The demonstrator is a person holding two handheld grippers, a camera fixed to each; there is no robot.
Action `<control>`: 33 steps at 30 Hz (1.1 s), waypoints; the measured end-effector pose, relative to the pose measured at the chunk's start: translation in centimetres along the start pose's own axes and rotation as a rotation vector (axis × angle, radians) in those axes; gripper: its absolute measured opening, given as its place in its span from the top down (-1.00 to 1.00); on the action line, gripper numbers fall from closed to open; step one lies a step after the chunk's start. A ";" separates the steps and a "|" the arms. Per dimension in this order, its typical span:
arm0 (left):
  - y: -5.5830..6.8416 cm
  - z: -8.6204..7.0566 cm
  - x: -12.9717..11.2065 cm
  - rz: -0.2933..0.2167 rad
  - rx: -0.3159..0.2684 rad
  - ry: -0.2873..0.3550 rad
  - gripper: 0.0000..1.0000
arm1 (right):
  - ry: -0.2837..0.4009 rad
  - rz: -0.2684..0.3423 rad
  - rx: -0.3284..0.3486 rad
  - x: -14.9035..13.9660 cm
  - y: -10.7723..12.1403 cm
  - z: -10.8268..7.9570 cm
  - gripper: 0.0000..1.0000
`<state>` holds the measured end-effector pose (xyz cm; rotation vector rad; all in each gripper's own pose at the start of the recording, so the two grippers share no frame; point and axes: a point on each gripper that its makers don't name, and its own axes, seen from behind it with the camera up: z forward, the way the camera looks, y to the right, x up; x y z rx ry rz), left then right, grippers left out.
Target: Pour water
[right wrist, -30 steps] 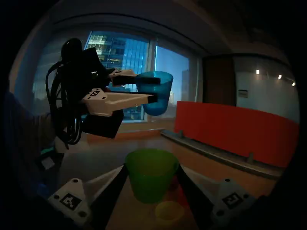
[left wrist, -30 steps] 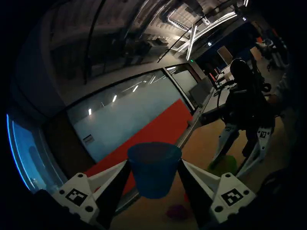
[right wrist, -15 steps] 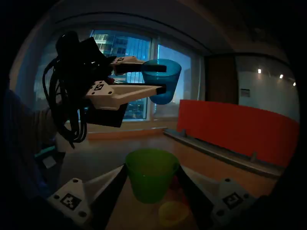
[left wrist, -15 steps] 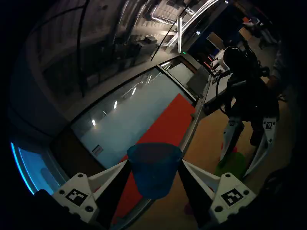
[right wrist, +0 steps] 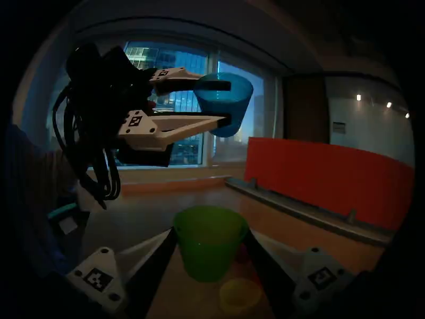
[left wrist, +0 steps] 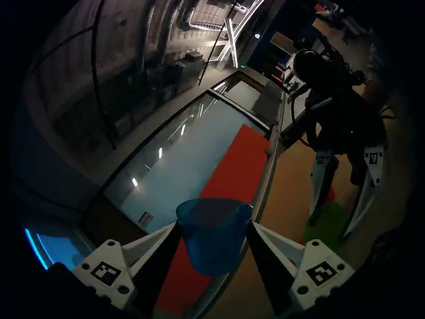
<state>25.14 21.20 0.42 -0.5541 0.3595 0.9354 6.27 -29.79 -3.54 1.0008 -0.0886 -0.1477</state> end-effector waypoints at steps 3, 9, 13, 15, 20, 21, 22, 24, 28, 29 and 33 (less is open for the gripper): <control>0.0 0.1 0.1 0.023 0.002 -0.003 -0.69 | 0.000 0.000 -0.001 0.0 0.0 0.0 -0.83; 0.0 0.3 0.3 0.064 0.005 -0.008 -0.68 | 0.003 0.004 -0.001 -0.1 0.1 -0.1 -0.83; 0.0 0.4 0.4 0.078 0.007 -0.009 -0.69 | 0.003 0.004 -0.003 -0.1 0.2 -0.1 -0.83; -0.1 0.4 0.5 0.085 0.009 -0.009 -0.69 | 0.004 0.004 -0.003 0.0 0.2 -0.2 -0.83; 0.0 0.4 0.7 0.103 0.010 -0.008 -0.68 | 0.008 0.004 -0.005 0.1 0.2 -0.2 -0.83; 0.0 0.4 0.7 0.109 0.010 -0.009 -0.68 | 0.009 0.004 -0.006 0.2 0.2 -0.3 -0.83; -0.1 0.4 0.7 0.114 0.010 -0.009 -0.69 | 0.009 0.004 -0.006 0.2 0.2 -0.3 -0.83; -0.1 0.4 0.8 0.124 0.011 -0.010 -0.69 | 0.010 0.004 -0.007 0.2 0.2 -0.3 -0.83; -0.2 0.3 1.0 0.141 0.012 -0.009 -0.68 | 0.012 0.004 -0.009 0.3 0.2 -0.3 -0.83; -0.2 0.3 1.0 0.144 0.012 -0.009 -0.69 | 0.012 0.004 -0.010 0.3 0.2 -0.3 -0.83; -0.2 0.3 1.2 0.161 0.011 -0.006 -0.68 | 0.014 0.005 -0.012 0.2 0.3 -0.4 -0.83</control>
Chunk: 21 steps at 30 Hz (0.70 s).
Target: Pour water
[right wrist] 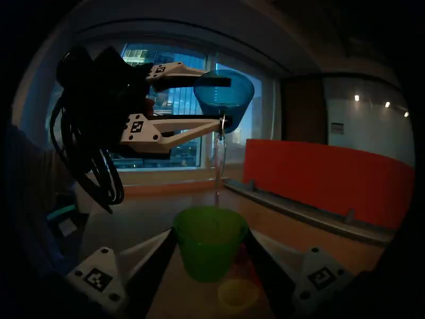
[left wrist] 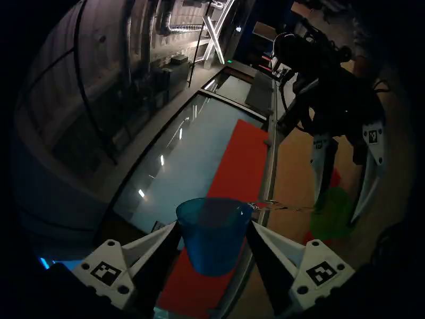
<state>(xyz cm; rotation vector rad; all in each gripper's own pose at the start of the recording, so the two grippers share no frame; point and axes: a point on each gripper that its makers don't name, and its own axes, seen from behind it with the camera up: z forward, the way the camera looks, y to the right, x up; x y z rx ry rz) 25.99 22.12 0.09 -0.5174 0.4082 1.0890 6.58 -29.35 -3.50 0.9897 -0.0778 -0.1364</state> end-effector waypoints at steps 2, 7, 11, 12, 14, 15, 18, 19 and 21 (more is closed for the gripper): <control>-0.1 0.0 0.1 0.010 0.001 0.002 -0.68 | 0.000 0.000 -0.002 0.0 0.1 0.0 -0.83; -0.3 -0.2 0.4 0.037 0.003 0.003 -0.68 | 0.003 0.000 -0.005 0.1 0.2 -0.1 -0.83; -0.3 -0.3 0.6 0.056 0.003 0.000 -0.68 | 0.005 -0.001 -0.007 0.2 0.2 -0.2 -0.83; -0.3 -0.3 0.6 0.061 0.004 0.000 -0.69 | 0.005 -0.002 -0.008 0.3 0.2 -0.3 -0.83; -0.4 -0.3 0.7 0.070 0.005 0.000 -0.69 | 0.006 -0.003 -0.009 0.3 0.2 -0.3 -0.83; -0.4 -0.3 0.8 0.075 0.006 0.001 -0.68 | 0.006 -0.003 -0.009 0.4 0.2 -0.3 -0.83; -0.4 -0.4 1.0 0.090 0.009 0.003 -0.69 | 0.007 -0.005 -0.010 0.4 0.1 -0.4 -0.83; -0.4 -0.4 1.1 0.095 0.009 0.004 -0.68 | 0.007 -0.005 -0.010 0.5 0.1 -0.4 -0.83; -0.5 -0.4 1.3 0.107 0.011 0.006 -0.69 | 0.007 -0.006 -0.010 0.5 0.1 -0.4 -0.83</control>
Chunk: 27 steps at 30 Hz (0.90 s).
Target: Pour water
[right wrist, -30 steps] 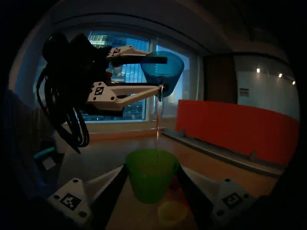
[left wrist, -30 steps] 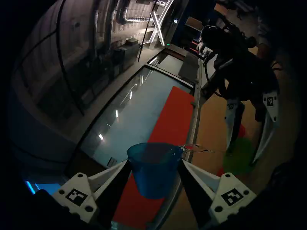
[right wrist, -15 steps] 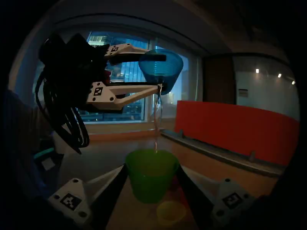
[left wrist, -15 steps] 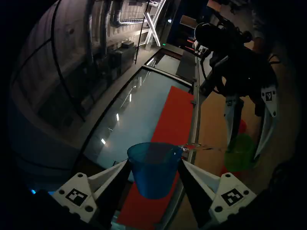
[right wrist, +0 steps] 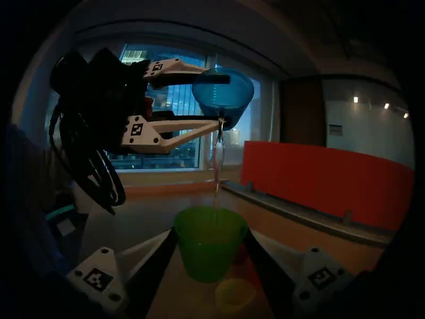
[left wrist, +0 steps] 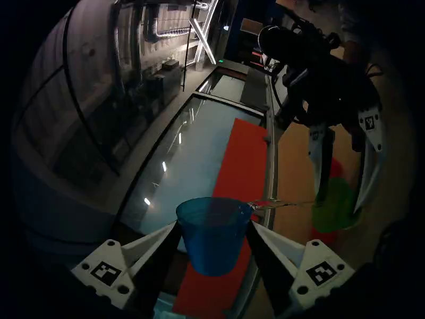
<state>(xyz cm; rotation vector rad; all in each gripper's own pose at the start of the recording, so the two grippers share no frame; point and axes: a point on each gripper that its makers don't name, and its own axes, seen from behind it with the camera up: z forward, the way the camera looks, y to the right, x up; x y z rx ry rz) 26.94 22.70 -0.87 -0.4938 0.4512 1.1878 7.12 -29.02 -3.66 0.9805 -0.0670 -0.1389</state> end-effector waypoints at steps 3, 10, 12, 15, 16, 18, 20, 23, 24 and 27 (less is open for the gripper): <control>-0.1 0.0 0.3 0.018 0.003 0.004 -0.69 | 0.000 -0.003 0.000 0.0 0.0 0.0 -0.83; -0.1 0.1 0.6 0.050 0.007 0.007 -0.68 | 0.000 -0.006 0.000 0.0 -0.1 -0.2 -0.83; -0.1 0.1 0.7 0.061 0.007 0.008 -0.69 | -0.001 -0.008 -0.001 0.0 -0.1 -0.3 -0.83; -0.2 0.1 0.8 0.081 0.008 0.008 -0.68 | -0.002 -0.010 -0.003 -0.1 0.0 -0.3 -0.83; -0.2 0.1 0.8 0.087 0.009 0.008 -0.68 | -0.002 -0.011 -0.003 -0.1 0.0 -0.3 -0.83; -0.3 0.2 0.8 0.100 0.011 0.008 -0.69 | -0.002 -0.011 -0.004 0.0 0.0 -0.4 -0.83; -0.3 0.2 0.9 0.111 0.013 0.008 -0.68 | -0.001 -0.009 -0.004 0.0 0.1 -0.4 -0.83; -0.3 0.1 1.1 0.128 0.016 0.012 -0.69 | 0.000 -0.011 -0.006 0.0 0.2 -0.4 -0.83; -0.3 0.1 1.1 0.135 0.017 0.013 -0.68 | 0.000 -0.012 -0.006 0.0 0.2 -0.4 -0.83; -0.3 0.1 1.3 0.156 0.020 0.016 -0.69 | 0.000 -0.012 -0.006 0.1 0.2 -0.3 -0.83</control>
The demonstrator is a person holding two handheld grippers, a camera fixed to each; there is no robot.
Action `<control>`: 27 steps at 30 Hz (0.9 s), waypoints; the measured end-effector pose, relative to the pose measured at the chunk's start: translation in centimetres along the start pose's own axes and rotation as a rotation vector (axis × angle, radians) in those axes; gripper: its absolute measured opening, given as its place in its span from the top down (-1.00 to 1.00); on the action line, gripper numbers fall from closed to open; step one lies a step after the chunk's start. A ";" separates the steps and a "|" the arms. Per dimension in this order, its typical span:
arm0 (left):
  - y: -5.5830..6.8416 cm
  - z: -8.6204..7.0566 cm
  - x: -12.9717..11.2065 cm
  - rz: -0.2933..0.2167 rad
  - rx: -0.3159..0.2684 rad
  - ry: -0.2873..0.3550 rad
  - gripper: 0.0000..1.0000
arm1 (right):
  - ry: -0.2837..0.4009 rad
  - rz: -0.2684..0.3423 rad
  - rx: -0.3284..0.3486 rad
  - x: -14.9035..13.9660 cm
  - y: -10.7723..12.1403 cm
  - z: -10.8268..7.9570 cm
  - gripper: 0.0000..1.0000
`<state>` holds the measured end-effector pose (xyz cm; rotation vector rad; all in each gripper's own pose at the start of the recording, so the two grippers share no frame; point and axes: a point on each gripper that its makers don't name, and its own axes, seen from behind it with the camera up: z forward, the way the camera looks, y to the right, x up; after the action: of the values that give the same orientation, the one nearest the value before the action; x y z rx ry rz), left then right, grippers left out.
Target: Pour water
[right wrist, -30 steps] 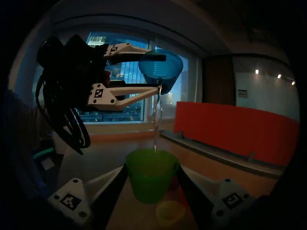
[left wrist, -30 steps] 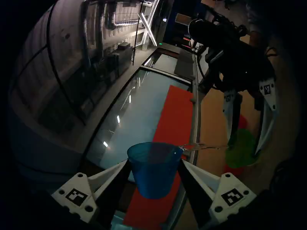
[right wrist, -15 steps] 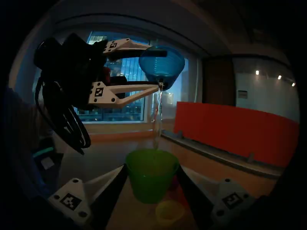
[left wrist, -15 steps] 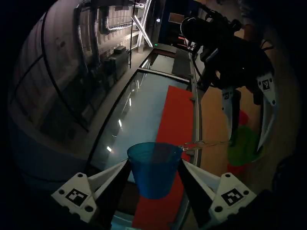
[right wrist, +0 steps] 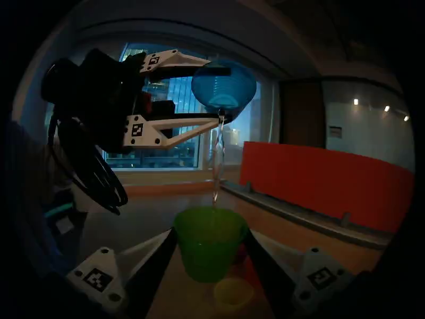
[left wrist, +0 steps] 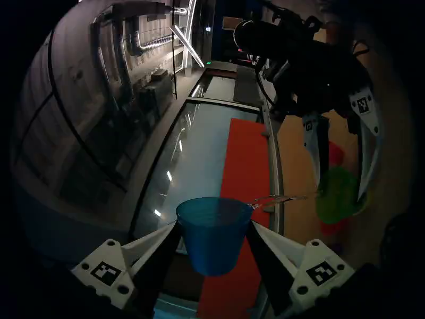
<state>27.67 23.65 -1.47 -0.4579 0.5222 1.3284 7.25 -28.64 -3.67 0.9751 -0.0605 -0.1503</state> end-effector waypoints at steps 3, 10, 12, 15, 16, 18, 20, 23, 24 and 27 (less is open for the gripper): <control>0.0 0.0 0.1 0.021 0.004 0.003 -0.68 | 0.001 0.000 0.000 0.1 0.0 0.0 -0.83; -0.1 0.0 0.6 0.079 0.014 0.008 -0.68 | 0.002 -0.002 -0.003 0.2 0.0 -0.1 -0.83; -0.2 0.0 0.8 0.097 0.018 0.010 -0.69 | 0.003 -0.002 -0.004 0.2 0.0 -0.1 -0.83; -0.3 0.0 1.0 0.122 0.023 0.012 -0.69 | 0.003 -0.002 -0.005 0.2 0.1 -0.2 -0.83; -0.3 0.1 1.0 0.129 0.024 0.012 -0.69 | 0.002 -0.002 -0.006 0.1 0.1 -0.2 -0.83; -0.3 0.0 1.1 0.145 0.027 0.012 -0.69 | 0.002 -0.003 -0.007 0.1 0.1 -0.2 -0.83; -0.3 0.0 1.2 0.160 0.029 0.013 -0.69 | 0.002 -0.005 -0.007 0.1 0.1 -0.2 -0.83; -0.4 0.0 1.4 0.189 0.032 0.014 -0.69 | 0.002 -0.004 -0.008 0.2 0.0 -0.2 -0.83; -0.4 -0.1 1.5 0.200 0.033 0.015 -0.69 | 0.002 -0.004 -0.008 0.2 0.0 -0.2 -0.83; -0.4 -0.1 1.7 0.229 0.037 0.016 -0.69 | 0.004 -0.004 -0.009 0.3 0.0 -0.2 -0.83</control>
<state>28.33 24.83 -2.51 -0.3873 0.6257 1.5323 7.58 -28.48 -3.78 0.9667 -0.0546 -0.1521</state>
